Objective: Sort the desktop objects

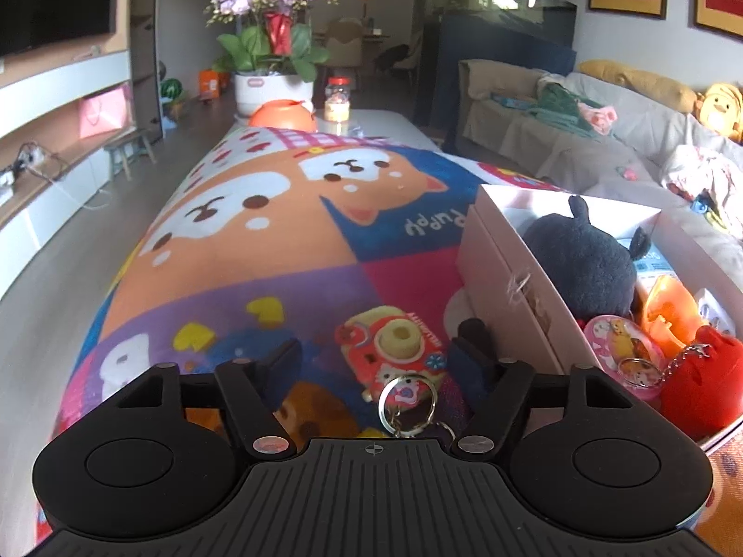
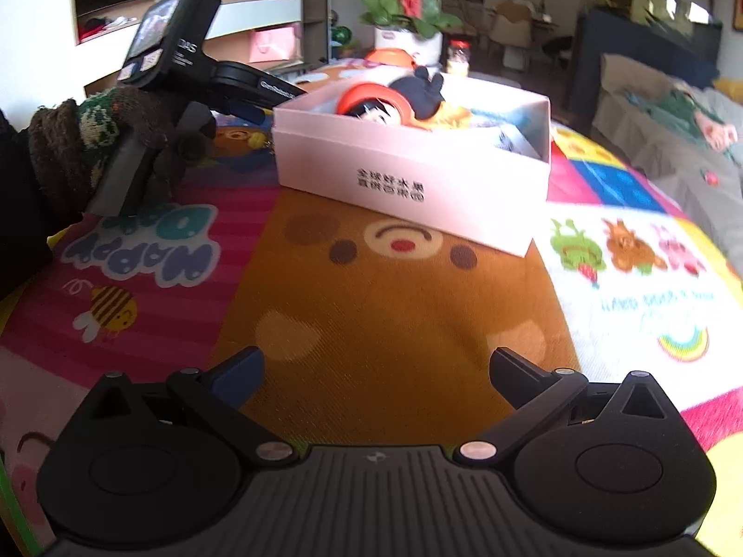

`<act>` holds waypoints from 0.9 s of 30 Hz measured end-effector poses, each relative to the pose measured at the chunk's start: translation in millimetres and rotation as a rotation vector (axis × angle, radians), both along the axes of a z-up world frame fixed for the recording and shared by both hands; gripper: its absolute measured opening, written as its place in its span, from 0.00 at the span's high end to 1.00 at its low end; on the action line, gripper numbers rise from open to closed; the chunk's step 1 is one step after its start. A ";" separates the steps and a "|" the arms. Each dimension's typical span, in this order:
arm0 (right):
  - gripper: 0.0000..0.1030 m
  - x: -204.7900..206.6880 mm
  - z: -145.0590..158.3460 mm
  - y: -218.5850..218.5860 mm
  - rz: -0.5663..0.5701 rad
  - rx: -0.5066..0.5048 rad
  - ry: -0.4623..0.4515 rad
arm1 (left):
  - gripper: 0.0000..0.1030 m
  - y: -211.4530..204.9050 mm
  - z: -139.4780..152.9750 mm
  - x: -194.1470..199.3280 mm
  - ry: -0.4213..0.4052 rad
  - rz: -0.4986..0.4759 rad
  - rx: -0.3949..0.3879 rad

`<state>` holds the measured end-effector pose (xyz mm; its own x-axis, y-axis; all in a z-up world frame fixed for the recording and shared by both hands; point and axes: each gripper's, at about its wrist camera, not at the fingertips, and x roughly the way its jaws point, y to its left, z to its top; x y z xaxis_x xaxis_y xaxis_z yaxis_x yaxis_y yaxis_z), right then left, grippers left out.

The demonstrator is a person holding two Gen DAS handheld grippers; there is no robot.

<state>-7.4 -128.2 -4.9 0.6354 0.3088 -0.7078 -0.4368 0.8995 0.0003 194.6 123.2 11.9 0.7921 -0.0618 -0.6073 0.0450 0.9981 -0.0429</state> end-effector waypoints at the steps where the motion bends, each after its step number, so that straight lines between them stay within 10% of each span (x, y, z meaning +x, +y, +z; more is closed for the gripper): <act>1: 0.00 -0.2 -0.5 -0.4 -0.004 0.003 0.004 | 0.33 -0.7 -0.3 0.3 -0.008 0.000 0.017; 12: 0.00 -7.7 13.2 -7.6 -0.018 -0.005 -0.073 | 0.44 -4.2 5.7 -66.5 -0.051 -0.091 0.187; 21: 0.00 5.9 66.4 -13.5 -0.008 0.087 -0.137 | 0.43 -59.5 6.6 -159.6 -0.004 -0.382 -0.004; 27: 0.07 54.1 135.2 37.5 0.077 0.118 -0.119 | 0.12 -72.9 11.0 -194.5 -0.071 -0.424 -0.066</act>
<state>46.7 -90.7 130.3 0.6839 0.4364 -0.5846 -0.5076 0.8602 0.0483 0.1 50.3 22.9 0.7281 -0.4271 -0.5362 0.4551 0.8861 -0.0878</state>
